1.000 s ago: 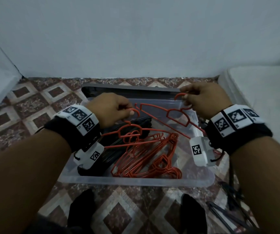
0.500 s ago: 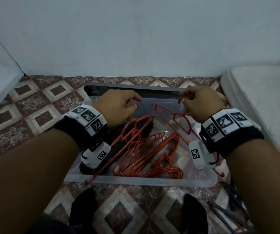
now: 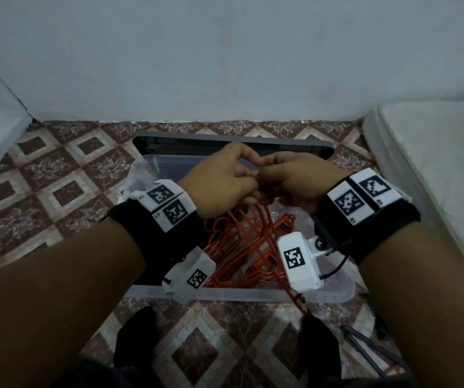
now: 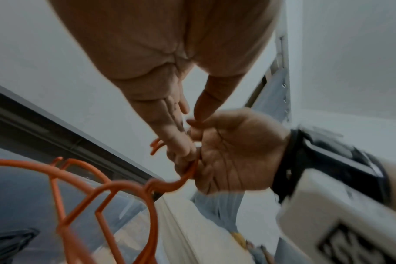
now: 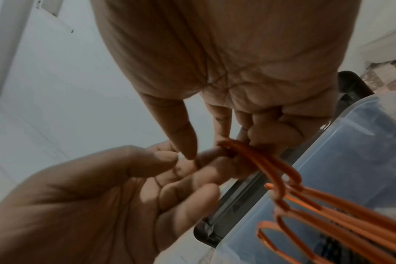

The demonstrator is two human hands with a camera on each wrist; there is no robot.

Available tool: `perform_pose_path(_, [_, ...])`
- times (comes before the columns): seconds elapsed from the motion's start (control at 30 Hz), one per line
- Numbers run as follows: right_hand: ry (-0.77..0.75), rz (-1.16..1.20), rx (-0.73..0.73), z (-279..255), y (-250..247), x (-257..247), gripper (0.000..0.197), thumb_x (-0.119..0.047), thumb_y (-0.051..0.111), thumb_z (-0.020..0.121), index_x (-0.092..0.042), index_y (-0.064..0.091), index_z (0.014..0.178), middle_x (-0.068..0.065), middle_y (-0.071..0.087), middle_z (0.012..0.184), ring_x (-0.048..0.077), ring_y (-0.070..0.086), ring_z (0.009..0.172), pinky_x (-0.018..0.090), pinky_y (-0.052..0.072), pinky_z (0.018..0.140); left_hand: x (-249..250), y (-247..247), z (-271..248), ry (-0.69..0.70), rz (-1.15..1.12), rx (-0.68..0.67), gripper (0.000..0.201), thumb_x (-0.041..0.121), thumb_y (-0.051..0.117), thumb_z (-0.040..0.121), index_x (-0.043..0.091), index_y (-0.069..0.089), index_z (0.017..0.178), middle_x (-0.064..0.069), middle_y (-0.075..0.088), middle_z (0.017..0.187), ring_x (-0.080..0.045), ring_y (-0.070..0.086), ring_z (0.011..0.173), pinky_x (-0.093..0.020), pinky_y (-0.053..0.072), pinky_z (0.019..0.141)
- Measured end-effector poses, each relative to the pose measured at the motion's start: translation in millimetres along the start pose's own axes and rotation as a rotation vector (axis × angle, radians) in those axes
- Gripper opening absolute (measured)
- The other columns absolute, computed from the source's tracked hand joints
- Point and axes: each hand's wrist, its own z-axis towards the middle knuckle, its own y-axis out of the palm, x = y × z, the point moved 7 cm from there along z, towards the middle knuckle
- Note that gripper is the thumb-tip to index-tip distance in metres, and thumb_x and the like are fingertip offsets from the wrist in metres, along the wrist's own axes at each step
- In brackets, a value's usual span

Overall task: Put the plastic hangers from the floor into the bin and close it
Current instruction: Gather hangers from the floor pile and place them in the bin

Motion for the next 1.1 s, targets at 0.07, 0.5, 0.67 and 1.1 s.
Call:
perform_pose_path(0.07, [0.015,-0.106,0.008,-2,-4,0,0.023,-0.005,0.065,0.086,-0.022,0.07,0.099,0.015,0.07,0.077,0.024,0.059,0.064,0.027,0.033,0.05,-2,-10,2,-0.048,-0.153,0.05,0.022,0.004,0.057,0.085,0.013,0.051,0.104,-0.013,0.074,0.084,-0.031,0.073,0.082,-0.04,0.06,0.073])
perform_pose_path(0.5, [0.014,-0.617,0.15,-2,-53,-2,0.02,-0.007,0.055,0.095,-0.02,0.066,0.106,-0.001,0.068,0.106,0.024,0.069,0.091,0.039,0.058,0.081,-143,-22,57,-0.413,1.235,-0.299,0.018,0.022,0.057,0.092,0.006,0.065,0.093,-0.009,0.063,0.086,-0.022,0.062,0.079,-0.028,0.044,0.071])
perform_pose_path(0.67, [0.035,-0.7,0.17,3,-61,2,0.022,-0.011,0.052,0.097,-0.02,0.067,0.111,-0.008,0.057,0.085,0.022,0.064,0.098,0.029,0.046,0.074,-200,9,91,-0.317,1.339,-0.262,0.032,0.016,0.063,0.079,0.018,0.059,0.11,-0.01,0.068,0.095,-0.031,0.065,0.08,-0.034,0.053,0.069])
perform_pose_path(1.1, [-0.02,-0.648,0.276,3,-77,0,0.026,-0.005,0.055,0.094,-0.024,0.066,0.108,0.006,0.067,0.115,0.025,0.064,0.094,0.029,0.051,0.068,-180,-1,84,-0.221,1.226,-0.106,0.026,0.032,0.049,0.096,0.011,0.065,0.1,-0.015,0.068,0.105,-0.033,0.063,0.093,-0.035,0.052,0.078])
